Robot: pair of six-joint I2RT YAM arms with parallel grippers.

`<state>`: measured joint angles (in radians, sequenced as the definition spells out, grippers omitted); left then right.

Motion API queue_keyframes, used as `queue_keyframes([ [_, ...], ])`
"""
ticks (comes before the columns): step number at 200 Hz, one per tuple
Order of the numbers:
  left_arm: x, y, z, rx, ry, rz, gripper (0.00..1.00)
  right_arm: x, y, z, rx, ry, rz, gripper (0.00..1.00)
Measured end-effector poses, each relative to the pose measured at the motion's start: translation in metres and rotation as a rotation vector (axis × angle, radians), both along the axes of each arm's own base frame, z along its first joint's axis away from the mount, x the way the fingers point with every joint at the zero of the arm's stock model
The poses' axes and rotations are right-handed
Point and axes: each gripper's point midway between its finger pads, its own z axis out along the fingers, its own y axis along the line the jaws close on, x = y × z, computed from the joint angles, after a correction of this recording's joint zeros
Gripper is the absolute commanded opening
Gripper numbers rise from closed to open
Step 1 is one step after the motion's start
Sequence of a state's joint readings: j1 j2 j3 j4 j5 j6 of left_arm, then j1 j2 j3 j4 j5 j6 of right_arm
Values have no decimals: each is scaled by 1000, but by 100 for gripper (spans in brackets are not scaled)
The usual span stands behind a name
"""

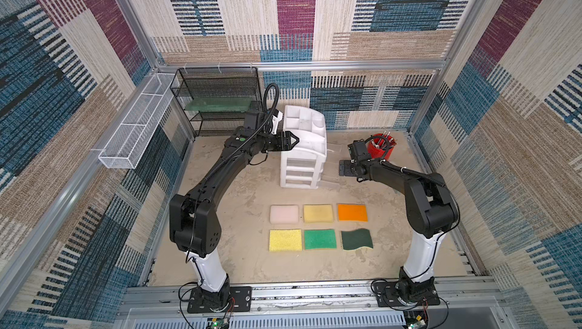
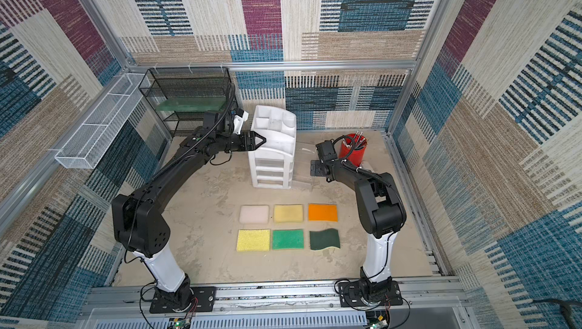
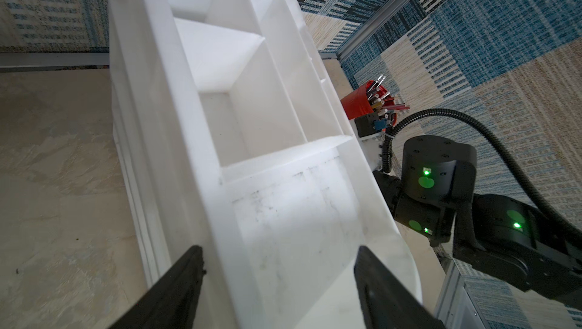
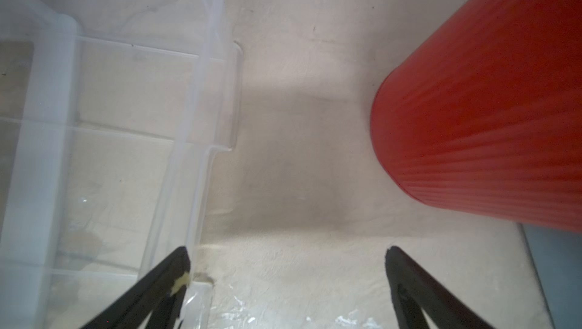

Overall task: Take the sponge out of the drawer
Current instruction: Close the drawer of the storage box.

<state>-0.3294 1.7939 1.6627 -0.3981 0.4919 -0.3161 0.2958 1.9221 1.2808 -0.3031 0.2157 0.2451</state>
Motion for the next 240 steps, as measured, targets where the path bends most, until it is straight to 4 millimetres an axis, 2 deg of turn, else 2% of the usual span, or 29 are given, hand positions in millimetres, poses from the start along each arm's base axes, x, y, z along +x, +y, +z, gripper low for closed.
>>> queue_keyframes([
  [30,4,2,-1,-4,-13,7,76,-1,10,9,31,-29,30,99],
  [57,13,13,-9,-8,-3,31,75,-1,20,13,87,-47,66,100],
  [116,36,23,-12,-47,-20,31,72,11,23,4,99,-37,36,96],
  [130,37,26,-13,-49,-15,34,72,7,21,13,102,-42,22,96],
  [143,36,27,-14,-50,-15,34,72,1,19,30,103,-61,19,96],
  [164,32,22,-14,-68,-10,5,72,-3,31,69,168,-148,40,96],
  [180,30,20,-14,-75,-6,-6,72,-2,36,82,200,-177,57,96],
  [197,30,20,-14,-76,-6,-7,71,2,39,75,205,-156,58,94],
  [219,29,21,-14,-76,-6,-7,71,6,45,53,200,-99,64,91],
  [240,27,21,-14,-76,-4,-9,70,4,49,36,183,-45,61,81],
])
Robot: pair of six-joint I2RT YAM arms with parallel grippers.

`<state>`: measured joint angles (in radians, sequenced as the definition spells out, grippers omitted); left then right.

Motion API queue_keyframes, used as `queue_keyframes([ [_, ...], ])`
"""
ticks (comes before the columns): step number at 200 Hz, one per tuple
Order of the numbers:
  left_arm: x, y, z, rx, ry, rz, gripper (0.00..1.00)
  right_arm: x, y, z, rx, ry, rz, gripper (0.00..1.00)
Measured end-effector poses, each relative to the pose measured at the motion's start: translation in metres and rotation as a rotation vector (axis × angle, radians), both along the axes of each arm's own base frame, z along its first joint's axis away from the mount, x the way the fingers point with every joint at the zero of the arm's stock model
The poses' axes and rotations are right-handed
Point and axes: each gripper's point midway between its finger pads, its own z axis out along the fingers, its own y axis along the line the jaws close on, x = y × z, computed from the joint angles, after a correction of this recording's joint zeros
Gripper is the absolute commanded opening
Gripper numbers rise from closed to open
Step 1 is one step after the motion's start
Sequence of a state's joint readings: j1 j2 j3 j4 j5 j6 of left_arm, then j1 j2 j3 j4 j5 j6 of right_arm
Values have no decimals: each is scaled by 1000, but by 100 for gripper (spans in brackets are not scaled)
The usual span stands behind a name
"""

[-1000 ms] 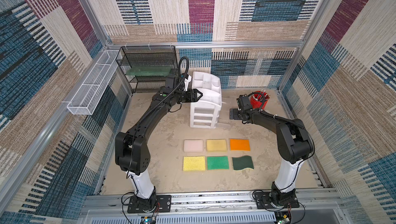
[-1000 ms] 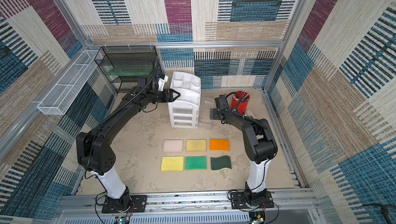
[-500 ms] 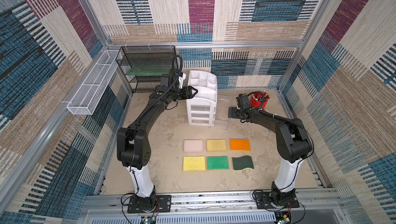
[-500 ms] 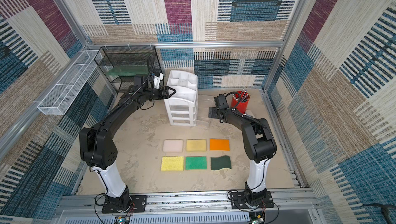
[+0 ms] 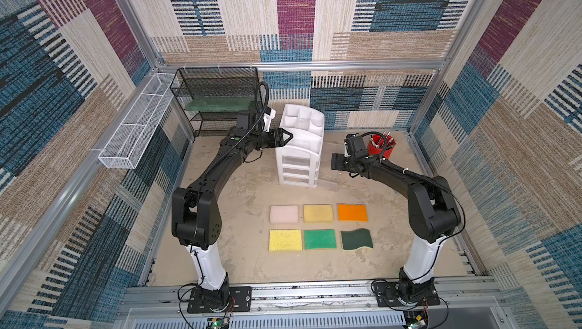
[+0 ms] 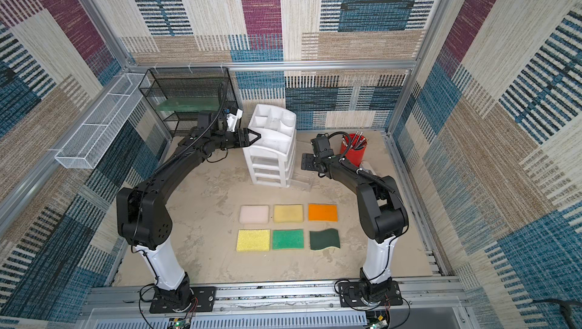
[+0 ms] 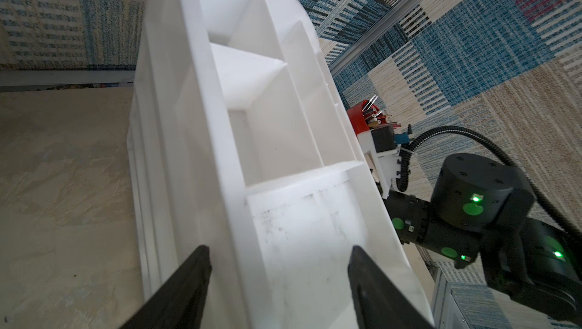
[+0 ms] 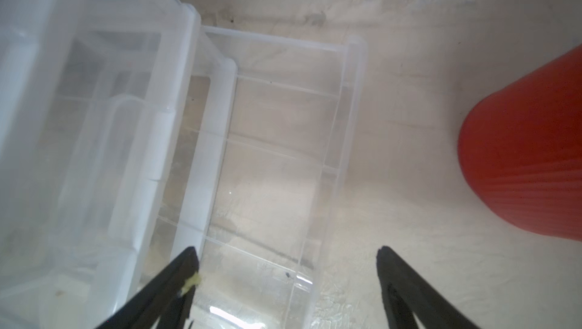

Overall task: Take the sponge out of the drawer
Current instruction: Close the drawer of the storage box.

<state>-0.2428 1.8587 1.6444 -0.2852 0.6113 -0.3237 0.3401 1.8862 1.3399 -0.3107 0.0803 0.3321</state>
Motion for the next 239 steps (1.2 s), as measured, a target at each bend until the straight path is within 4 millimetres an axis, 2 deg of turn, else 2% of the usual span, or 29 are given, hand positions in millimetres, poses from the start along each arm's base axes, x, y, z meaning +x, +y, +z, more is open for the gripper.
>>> queue_keyframes([
  [18,0,0,0,-1,-2,0,70,-2,-1,-8,-10,31,-11,78],
  [35,0,0,0,-2,-3,-1,70,-5,-3,-13,-19,52,-23,68],
  [67,3,-2,0,-12,-2,-6,67,-10,-6,-39,-24,114,-60,31],
  [82,5,-4,0,-18,0,-14,67,-5,-4,-51,-29,140,-67,20],
  [94,7,-4,0,-18,3,-15,66,2,-3,-53,-15,142,-88,17],
  [107,8,-5,-1,-22,6,-20,65,15,5,-45,8,97,-83,14],
  [139,10,-6,-1,-30,14,-32,64,16,12,-44,14,94,-76,12],
  [156,11,-7,-2,-34,17,-36,64,20,17,-44,16,95,-60,11],
  [181,12,-10,-3,-50,20,-53,63,29,43,-47,60,98,0,11],
  [193,11,-11,-3,-54,20,-55,62,33,56,-47,86,92,25,16],
  [206,11,-10,-5,-52,26,-51,62,34,61,-47,93,90,24,29],
  [218,11,-9,-4,-52,25,-50,63,33,63,-48,101,98,32,61],
  [239,11,-8,-3,-51,23,-45,63,23,55,-54,70,127,37,74],
])
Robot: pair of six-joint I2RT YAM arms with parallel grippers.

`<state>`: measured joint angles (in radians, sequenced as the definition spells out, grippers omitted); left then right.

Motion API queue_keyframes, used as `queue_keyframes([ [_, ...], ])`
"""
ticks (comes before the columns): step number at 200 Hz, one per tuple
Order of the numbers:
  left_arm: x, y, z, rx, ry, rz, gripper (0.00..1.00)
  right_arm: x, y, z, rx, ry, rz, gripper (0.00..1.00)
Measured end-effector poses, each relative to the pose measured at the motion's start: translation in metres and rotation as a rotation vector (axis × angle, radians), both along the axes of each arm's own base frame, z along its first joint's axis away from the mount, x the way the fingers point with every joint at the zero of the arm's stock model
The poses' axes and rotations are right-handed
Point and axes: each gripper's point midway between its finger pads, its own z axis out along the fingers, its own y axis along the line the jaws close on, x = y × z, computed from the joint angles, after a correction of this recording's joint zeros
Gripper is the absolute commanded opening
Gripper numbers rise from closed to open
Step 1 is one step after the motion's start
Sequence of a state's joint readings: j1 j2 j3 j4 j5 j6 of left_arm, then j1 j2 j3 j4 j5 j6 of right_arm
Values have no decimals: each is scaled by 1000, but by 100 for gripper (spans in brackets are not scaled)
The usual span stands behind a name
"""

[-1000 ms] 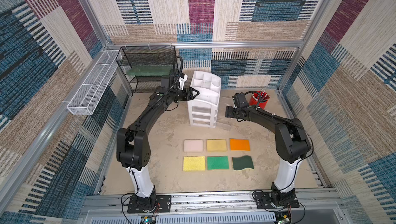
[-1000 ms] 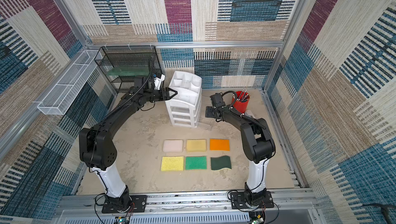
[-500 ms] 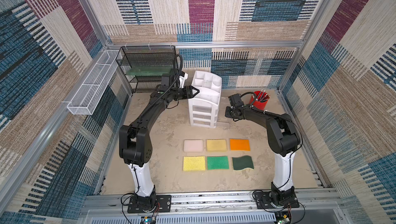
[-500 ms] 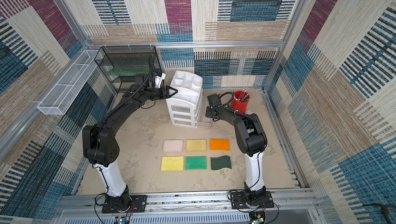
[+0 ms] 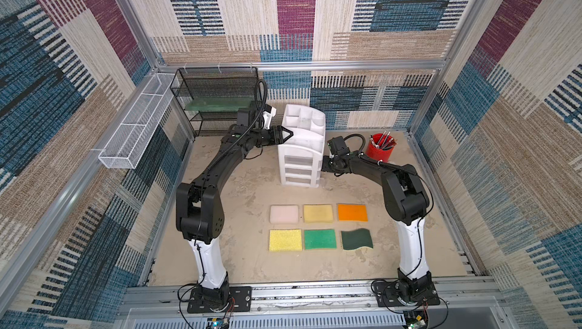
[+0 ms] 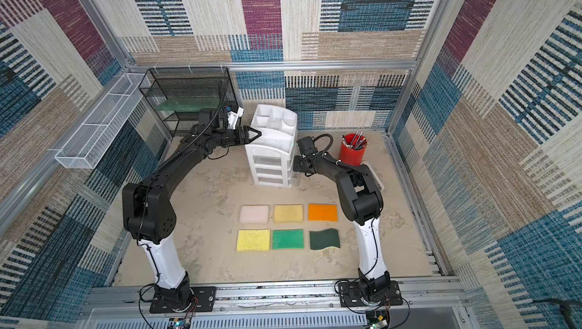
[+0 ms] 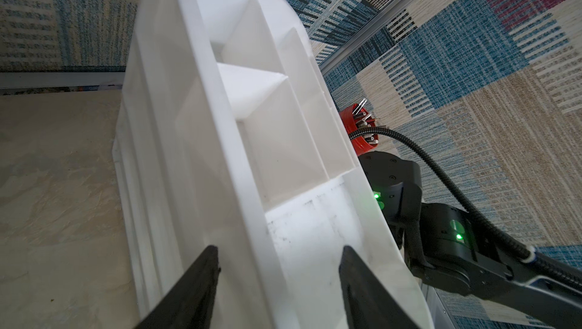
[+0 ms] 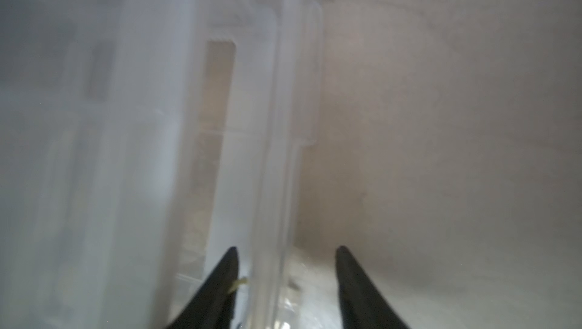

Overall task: Take the sponge out of the drawer
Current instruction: Close the drawer of the storage box.

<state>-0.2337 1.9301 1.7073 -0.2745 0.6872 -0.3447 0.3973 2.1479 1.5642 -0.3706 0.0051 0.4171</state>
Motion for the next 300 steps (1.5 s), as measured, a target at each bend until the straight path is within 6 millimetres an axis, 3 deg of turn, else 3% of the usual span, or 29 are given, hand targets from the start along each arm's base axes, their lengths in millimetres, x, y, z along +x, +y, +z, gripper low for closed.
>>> queue_keyframes([
  [12,0,0,1,0,-2,1,63,-4,-5,5,-4,3,-6,82],
  [48,0,3,1,9,-1,16,63,-11,-15,43,-3,-55,-35,100],
  [57,0,4,1,11,0,18,63,-13,-17,52,-3,-74,-34,95],
  [83,-1,5,2,14,-3,24,63,-18,-15,84,32,-148,-22,95],
  [100,-2,5,1,15,0,24,63,-25,-20,92,37,-173,-28,95],
  [135,-3,5,1,15,2,25,63,-52,-54,87,9,-167,-91,95],
  [152,-3,5,1,14,4,26,63,-55,-75,85,2,-174,-153,95],
  [174,-4,6,1,12,3,27,63,-54,-94,65,-41,-140,-212,95],
  [202,-6,6,1,9,8,28,63,-47,-78,28,-70,-71,-180,95],
  [220,-6,5,0,2,7,26,63,-40,-63,16,-64,-61,-143,95],
  [265,-11,3,1,-18,-1,9,63,-20,-21,24,29,-119,-35,95],
  [300,-13,4,2,-16,-4,13,64,-19,-16,20,18,-114,-21,95],
])
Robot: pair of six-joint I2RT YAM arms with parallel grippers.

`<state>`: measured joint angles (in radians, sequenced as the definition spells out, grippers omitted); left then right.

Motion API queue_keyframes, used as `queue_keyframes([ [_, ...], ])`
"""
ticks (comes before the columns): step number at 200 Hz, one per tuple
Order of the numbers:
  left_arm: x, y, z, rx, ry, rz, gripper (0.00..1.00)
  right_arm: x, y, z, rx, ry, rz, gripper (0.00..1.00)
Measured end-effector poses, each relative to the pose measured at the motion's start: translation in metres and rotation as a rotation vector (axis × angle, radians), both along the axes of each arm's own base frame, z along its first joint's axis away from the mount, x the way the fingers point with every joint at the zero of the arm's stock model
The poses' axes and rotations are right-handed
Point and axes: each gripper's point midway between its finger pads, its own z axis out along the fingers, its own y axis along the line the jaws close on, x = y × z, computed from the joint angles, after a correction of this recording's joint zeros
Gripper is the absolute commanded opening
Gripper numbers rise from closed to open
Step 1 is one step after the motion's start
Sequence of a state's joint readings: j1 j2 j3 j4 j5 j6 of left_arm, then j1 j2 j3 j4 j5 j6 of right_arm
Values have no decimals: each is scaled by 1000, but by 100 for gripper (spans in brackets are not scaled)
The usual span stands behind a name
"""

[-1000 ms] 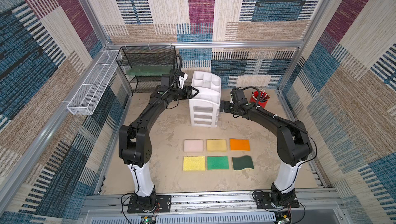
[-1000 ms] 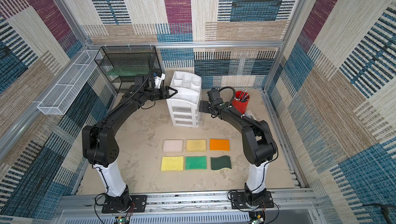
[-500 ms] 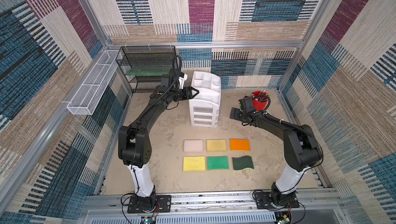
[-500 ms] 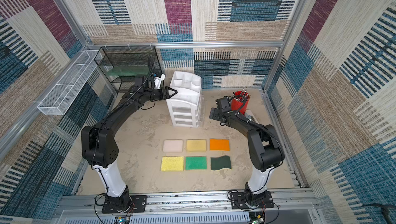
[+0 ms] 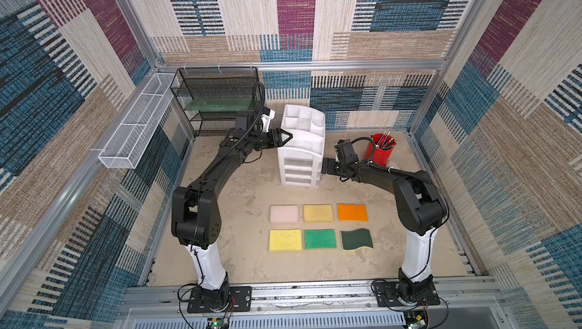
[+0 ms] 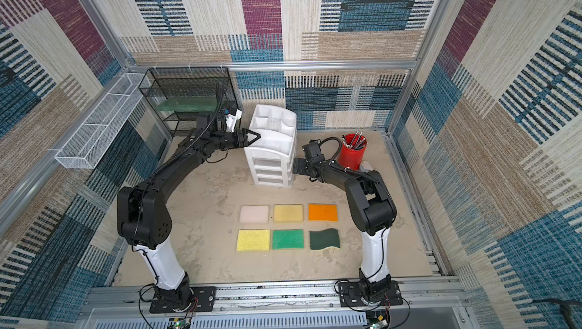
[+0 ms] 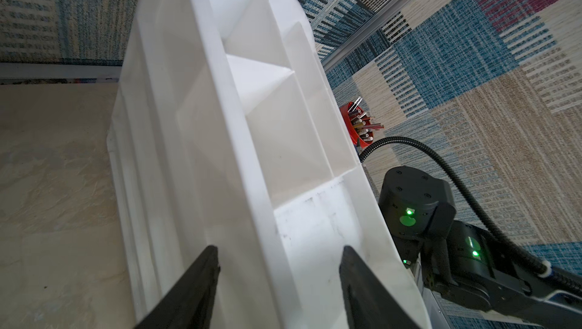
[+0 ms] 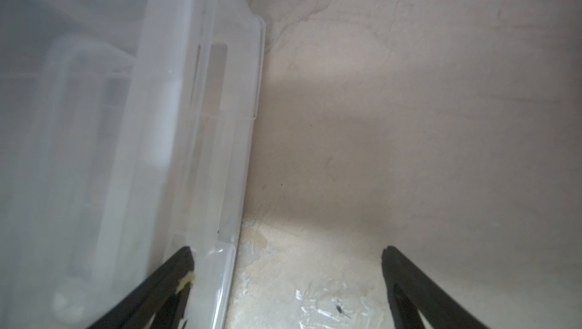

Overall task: Take the sponge out of the drawer
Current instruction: Close the drawer of the storage box, then reset both arms

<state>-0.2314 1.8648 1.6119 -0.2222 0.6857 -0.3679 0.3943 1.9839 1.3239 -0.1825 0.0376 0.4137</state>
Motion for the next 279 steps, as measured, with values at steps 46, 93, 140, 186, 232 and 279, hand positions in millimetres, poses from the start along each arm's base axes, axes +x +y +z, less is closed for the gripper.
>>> queue_keyframes([
  [46,-11,24,2,78,12,83,98,-18,-40,17,-14,-19,-72,95],
  [93,-50,107,20,289,-100,393,100,-49,-136,84,-55,-207,-292,95],
  [140,-104,214,-80,627,-95,737,100,-102,-230,75,-171,-308,-511,95],
  [186,-136,258,-153,759,-76,849,100,-130,-269,78,-217,-454,-580,95],
  [232,-121,275,-171,738,-151,909,100,-123,-264,64,-223,-517,-515,95],
  [279,-109,256,-184,682,-230,813,100,-115,-251,58,-202,-602,-429,95],
])
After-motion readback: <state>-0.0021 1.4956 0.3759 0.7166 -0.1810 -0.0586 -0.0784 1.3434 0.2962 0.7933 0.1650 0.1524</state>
